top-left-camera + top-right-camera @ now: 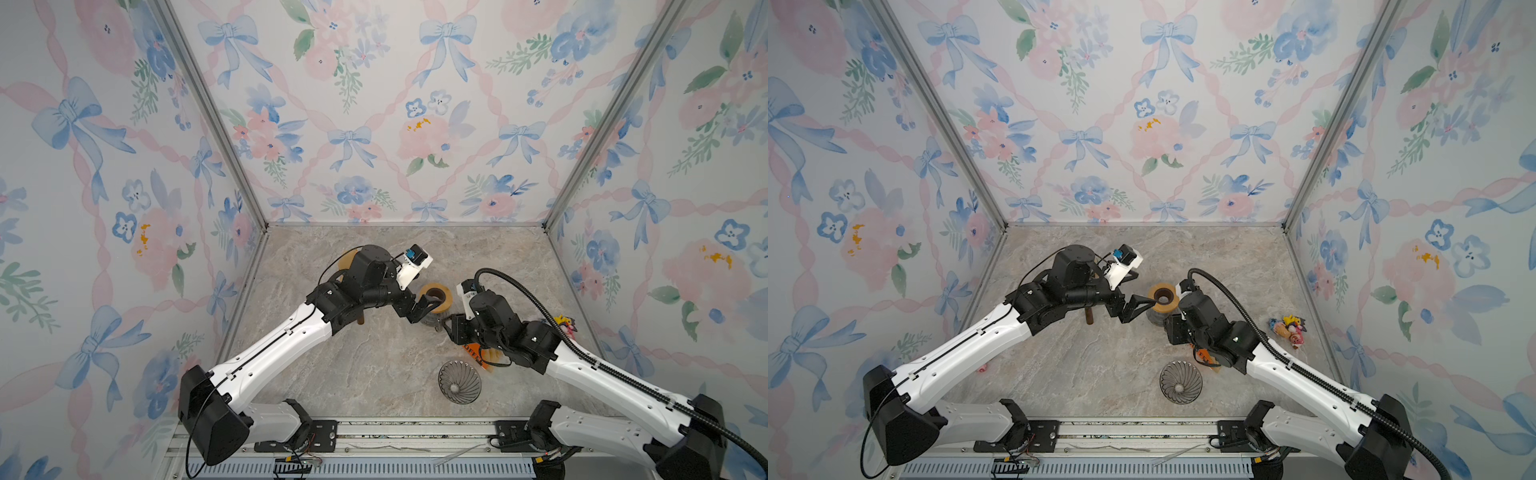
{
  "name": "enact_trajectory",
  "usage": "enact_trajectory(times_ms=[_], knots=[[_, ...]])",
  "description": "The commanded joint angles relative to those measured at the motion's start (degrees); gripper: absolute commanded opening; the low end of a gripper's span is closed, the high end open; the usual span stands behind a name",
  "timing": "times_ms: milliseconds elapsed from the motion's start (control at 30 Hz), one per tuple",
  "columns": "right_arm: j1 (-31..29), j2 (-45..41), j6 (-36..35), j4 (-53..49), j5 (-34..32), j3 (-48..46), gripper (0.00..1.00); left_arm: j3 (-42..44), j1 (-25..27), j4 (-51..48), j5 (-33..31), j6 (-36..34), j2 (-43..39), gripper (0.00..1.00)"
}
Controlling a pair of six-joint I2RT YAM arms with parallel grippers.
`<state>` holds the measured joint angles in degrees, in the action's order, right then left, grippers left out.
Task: Place the coffee filter in the dripper
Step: 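Release the ring and move the right gripper down to the glass dripper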
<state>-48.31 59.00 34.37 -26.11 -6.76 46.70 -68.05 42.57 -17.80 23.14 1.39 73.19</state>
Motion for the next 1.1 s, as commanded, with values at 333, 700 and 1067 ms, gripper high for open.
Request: enact_trajectory(times_ms=[333,700,1067], knots=[[-4.9,-16.8,9.9,-15.9,-6.7,-7.6,0.46,11.7,1.1,-0.3,3.4,-2.8,-6.7,0.98],[-5.2,-19.8,15.8,-22.7,0.8,-11.7,0.49,12.0,4.4,-0.4,-0.5,-2.6,-7.2,0.98],[-5.4,-18.1,17.9,-19.6,5.6,-16.8,0.47,11.9,4.8,-0.4,-1.6,-2.5,-6.5,0.98]])
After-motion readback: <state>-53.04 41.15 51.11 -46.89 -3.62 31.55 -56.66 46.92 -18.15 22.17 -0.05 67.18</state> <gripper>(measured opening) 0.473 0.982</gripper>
